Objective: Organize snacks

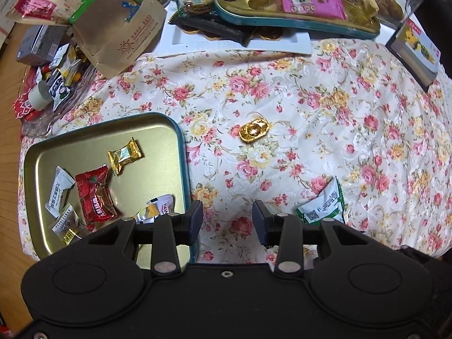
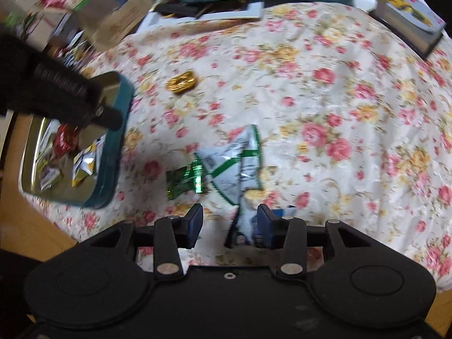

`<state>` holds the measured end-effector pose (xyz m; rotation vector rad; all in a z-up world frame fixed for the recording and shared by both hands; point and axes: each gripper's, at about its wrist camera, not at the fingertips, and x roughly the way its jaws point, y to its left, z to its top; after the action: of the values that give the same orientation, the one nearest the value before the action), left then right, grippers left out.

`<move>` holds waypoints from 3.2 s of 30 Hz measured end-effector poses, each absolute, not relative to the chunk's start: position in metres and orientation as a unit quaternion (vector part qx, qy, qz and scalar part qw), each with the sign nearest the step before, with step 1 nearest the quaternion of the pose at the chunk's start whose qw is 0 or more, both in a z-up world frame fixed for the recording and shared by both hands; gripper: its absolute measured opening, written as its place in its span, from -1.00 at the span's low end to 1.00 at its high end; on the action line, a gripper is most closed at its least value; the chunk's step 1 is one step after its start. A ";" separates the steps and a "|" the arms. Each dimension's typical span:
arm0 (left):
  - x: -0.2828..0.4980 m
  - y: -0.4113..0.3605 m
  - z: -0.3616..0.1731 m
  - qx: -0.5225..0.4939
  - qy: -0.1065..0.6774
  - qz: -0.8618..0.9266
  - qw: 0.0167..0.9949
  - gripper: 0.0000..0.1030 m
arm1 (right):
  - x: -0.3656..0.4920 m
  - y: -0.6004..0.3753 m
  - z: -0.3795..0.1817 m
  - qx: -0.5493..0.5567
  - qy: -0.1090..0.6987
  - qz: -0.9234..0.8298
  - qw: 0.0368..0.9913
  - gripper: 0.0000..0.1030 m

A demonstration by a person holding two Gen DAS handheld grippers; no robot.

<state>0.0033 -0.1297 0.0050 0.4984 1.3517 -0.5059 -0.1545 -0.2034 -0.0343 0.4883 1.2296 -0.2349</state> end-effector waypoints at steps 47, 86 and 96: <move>0.054 -0.172 -0.060 0.097 0.629 -0.195 0.746 -0.06 | -0.167 -0.310 0.023 0.372 0.451 -0.245 0.773 -0.11; 0.028 -0.188 -0.049 0.135 0.636 -0.215 0.729 -0.10 | -0.177 -0.307 0.024 0.379 0.465 -0.229 0.767 -0.11; -0.008 -0.174 -0.028 0.196 0.624 -0.244 0.717 -0.10 | -0.195 -0.266 -0.017 0.368 0.544 -0.172 0.734 -0.11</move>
<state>-0.0079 -0.1741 -0.0284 0.4331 1.3800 -0.5400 -0.1949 -0.2655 -0.0167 0.8099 1.1948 -0.3771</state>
